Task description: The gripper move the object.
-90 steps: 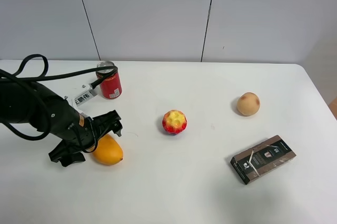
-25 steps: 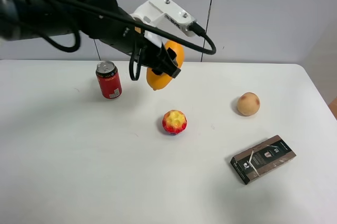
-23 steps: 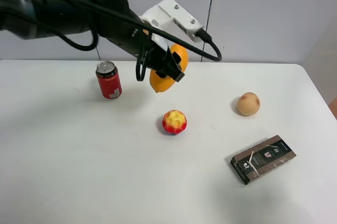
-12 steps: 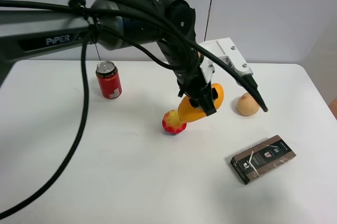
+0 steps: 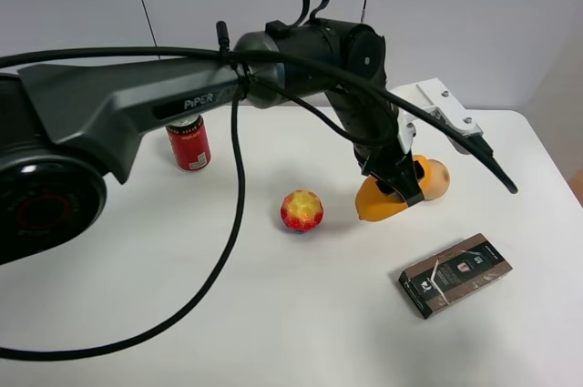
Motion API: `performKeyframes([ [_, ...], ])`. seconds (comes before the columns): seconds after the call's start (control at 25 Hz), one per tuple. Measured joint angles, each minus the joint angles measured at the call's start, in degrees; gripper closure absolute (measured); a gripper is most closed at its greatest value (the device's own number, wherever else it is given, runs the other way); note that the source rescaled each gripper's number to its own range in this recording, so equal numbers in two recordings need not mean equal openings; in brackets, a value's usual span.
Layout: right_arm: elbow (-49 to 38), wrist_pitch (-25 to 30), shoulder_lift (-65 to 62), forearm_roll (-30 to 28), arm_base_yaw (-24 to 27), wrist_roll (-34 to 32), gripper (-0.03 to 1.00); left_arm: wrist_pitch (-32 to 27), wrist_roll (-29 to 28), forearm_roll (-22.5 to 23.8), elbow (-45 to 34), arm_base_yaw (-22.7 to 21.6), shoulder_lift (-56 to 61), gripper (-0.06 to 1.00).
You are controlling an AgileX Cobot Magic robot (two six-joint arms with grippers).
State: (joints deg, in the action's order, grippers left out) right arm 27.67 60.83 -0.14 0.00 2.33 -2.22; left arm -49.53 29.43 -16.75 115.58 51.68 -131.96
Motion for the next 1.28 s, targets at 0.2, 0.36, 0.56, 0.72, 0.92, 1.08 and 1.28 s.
performKeyframes([
  [0.2, 0.0, 0.0, 0.0, 0.0, 0.0, 0.0, -0.03, 0.1, 0.0, -4.3, 2.1, 0.0, -4.4, 0.94],
  [0.36, 0.0, 0.0, 0.0, 0.0, 0.0, 0.0, -0.03, 0.1, 0.0, -4.5, 2.3, 0.0, -6.4, 0.94],
  [0.56, 0.0, 0.0, 0.0, 0.0, 0.0, 0.0, -0.03, 1.0, 0.0, -4.6, 2.3, 0.0, -6.9, 0.94],
  [0.72, 0.0, 0.0, 0.0, 0.0, 0.0, 0.0, -0.03, 1.8, 0.0, -4.7, 2.3, 0.0, -6.9, 0.94],
  [0.92, 0.0, 0.0, 0.0, 0.0, 0.0, 0.0, -0.03, 2.8, 0.0, -4.7, 2.5, 0.0, -6.9, 0.25],
  [1.08, 0.0, 0.0, 0.0, 0.0, 0.0, 0.0, -0.03, 2.4, -0.6, -4.7, 2.5, 0.0, -6.9, -0.02],
  [1.28, 0.0, 0.0, 0.0, 0.0, 0.0, 0.0, -0.03, 0.4, -3.0, -4.7, 2.5, 0.0, -6.9, -0.04],
])
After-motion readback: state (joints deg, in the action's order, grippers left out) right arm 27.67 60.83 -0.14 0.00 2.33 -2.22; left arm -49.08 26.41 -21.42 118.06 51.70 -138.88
